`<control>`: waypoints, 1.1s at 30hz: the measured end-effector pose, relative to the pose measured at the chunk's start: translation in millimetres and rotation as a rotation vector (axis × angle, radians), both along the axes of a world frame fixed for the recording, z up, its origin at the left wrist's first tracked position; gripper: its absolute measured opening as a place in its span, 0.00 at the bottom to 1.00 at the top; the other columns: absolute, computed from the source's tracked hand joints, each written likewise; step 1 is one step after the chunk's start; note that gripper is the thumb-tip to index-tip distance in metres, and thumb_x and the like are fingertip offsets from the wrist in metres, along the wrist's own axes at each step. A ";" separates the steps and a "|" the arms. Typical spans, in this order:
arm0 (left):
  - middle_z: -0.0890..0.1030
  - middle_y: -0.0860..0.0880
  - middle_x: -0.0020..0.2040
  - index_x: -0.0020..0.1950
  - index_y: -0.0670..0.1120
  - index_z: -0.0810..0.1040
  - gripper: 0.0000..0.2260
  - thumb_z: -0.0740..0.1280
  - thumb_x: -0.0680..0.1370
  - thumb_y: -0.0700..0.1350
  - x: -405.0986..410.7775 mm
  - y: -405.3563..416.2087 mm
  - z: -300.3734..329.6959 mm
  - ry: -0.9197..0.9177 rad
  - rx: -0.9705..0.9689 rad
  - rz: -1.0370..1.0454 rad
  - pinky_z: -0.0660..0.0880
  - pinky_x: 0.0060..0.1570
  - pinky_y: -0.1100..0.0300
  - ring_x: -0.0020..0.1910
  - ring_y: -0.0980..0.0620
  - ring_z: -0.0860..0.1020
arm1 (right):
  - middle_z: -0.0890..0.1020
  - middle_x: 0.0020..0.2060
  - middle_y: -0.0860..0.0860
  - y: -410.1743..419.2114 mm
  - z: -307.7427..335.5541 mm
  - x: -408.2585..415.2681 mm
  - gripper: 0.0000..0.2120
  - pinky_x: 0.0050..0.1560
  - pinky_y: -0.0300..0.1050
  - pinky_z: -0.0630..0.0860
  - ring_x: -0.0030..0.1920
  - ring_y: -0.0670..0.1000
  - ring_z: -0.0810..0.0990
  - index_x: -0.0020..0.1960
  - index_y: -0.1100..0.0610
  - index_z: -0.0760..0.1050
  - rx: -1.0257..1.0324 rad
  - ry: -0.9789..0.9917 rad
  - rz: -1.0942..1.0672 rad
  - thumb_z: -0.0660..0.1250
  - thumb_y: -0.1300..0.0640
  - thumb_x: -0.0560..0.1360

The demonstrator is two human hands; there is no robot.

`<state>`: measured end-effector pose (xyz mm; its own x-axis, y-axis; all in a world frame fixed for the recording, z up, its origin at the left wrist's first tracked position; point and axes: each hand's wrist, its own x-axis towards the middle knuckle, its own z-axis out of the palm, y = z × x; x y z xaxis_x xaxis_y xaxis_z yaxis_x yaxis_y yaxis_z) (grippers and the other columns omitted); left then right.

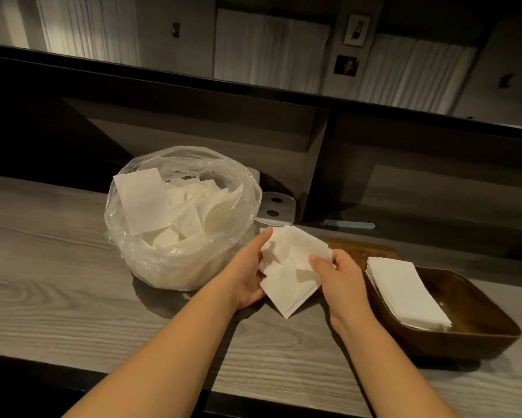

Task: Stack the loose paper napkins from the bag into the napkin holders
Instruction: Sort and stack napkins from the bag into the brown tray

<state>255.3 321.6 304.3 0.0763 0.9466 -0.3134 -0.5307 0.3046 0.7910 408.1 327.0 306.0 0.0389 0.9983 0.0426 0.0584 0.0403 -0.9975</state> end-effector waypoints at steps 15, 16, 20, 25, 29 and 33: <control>0.81 0.45 0.50 0.57 0.44 0.77 0.08 0.64 0.80 0.44 -7.9 -2.2 0.0 0.252 0.029 0.051 0.75 0.41 0.55 0.48 0.46 0.79 | 0.81 0.45 0.48 0.7 1.4 0.5 0.03 0.46 0.45 0.79 0.49 0.48 0.78 0.47 0.54 0.80 0.102 -0.175 0.015 0.68 0.59 0.78; 0.82 0.45 0.49 0.57 0.44 0.78 0.08 0.64 0.81 0.45 -7.6 -2.7 0.4 0.244 0.032 0.048 0.75 0.41 0.55 0.48 0.47 0.79 | 0.80 0.44 0.48 1.0 1.0 1.3 0.03 0.45 0.43 0.77 0.47 0.48 0.78 0.47 0.53 0.78 0.123 -0.196 0.019 0.67 0.59 0.78; 0.83 0.45 0.48 0.56 0.44 0.78 0.07 0.63 0.82 0.45 -6.5 -4.9 1.7 0.198 0.047 0.048 0.77 0.43 0.54 0.46 0.46 0.80 | 0.76 0.46 0.45 3.0 2.7 2.8 0.03 0.47 0.44 0.78 0.47 0.47 0.76 0.49 0.49 0.70 0.234 -0.219 -0.036 0.61 0.54 0.82; 0.83 0.43 0.49 0.54 0.43 0.78 0.06 0.62 0.82 0.42 -7.5 -2.8 0.1 0.150 0.039 0.052 0.78 0.46 0.54 0.47 0.46 0.81 | 0.74 0.45 0.43 9.7 -1.7 -1.0 0.03 0.44 0.38 0.74 0.48 0.46 0.75 0.53 0.51 0.68 0.282 -0.321 -0.079 0.62 0.55 0.81; 0.83 0.42 0.48 0.52 0.42 0.78 0.06 0.61 0.82 0.40 -9.2 -1.2 -0.4 0.135 0.013 0.055 0.78 0.45 0.51 0.47 0.45 0.81 | 0.72 0.55 0.44 13.0 -5.7 -3.3 0.14 0.54 0.44 0.78 0.56 0.46 0.73 0.56 0.46 0.65 0.286 -0.498 -0.038 0.69 0.55 0.77; 0.82 0.43 0.48 0.51 0.43 0.78 0.07 0.60 0.82 0.39 -12.4 2.1 -2.0 0.143 0.020 0.099 0.78 0.46 0.51 0.47 0.44 0.80 | 0.69 0.50 0.41 4.2 -0.4 8.9 0.10 0.56 0.38 0.72 0.57 0.47 0.71 0.46 0.45 0.69 0.477 -0.689 0.009 0.69 0.57 0.76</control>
